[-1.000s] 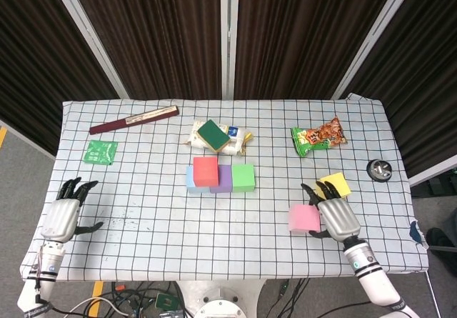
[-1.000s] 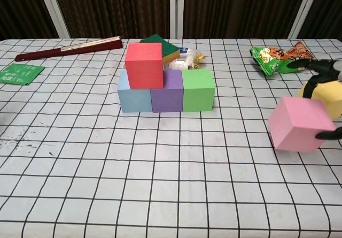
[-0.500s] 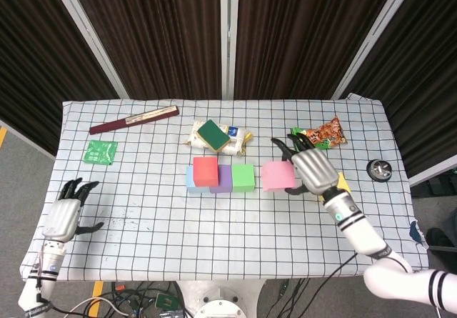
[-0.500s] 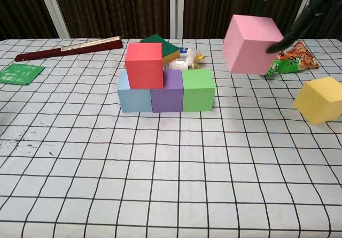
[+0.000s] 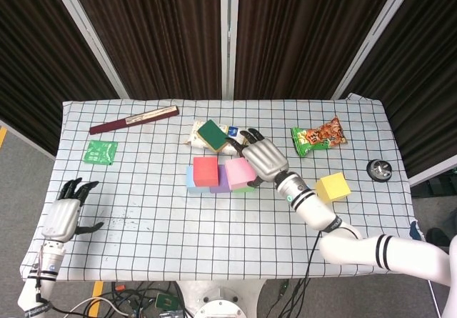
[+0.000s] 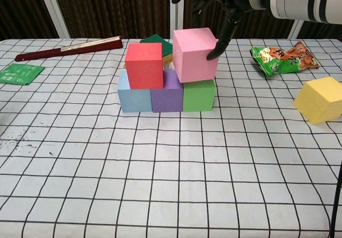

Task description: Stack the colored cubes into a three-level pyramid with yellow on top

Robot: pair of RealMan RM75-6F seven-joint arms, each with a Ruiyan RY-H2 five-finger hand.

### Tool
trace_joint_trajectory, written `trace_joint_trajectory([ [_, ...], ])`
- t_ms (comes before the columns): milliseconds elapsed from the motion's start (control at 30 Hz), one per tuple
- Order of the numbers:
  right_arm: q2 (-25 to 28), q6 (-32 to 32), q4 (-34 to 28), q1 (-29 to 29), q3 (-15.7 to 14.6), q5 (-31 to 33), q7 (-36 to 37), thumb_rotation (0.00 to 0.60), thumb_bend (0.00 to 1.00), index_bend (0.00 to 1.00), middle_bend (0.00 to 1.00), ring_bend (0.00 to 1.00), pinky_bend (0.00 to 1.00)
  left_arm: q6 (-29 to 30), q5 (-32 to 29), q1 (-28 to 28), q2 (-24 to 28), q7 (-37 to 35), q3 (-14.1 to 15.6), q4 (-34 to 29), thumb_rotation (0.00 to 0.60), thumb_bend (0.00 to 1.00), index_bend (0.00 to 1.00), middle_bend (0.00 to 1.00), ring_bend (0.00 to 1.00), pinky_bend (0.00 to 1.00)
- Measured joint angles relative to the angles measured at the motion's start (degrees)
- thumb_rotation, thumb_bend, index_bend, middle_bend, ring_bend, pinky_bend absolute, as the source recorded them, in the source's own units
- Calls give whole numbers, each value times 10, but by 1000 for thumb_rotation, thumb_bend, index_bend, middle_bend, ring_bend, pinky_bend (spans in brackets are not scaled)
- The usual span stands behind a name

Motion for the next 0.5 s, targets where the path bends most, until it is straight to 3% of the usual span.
trace_joint_trajectory([
  [500,-21,33,3,40,-9,117,-32,600,19,0,475,60,0,1,4,0,-2,-1,3,-1,600,0,155,187,25,36],
])
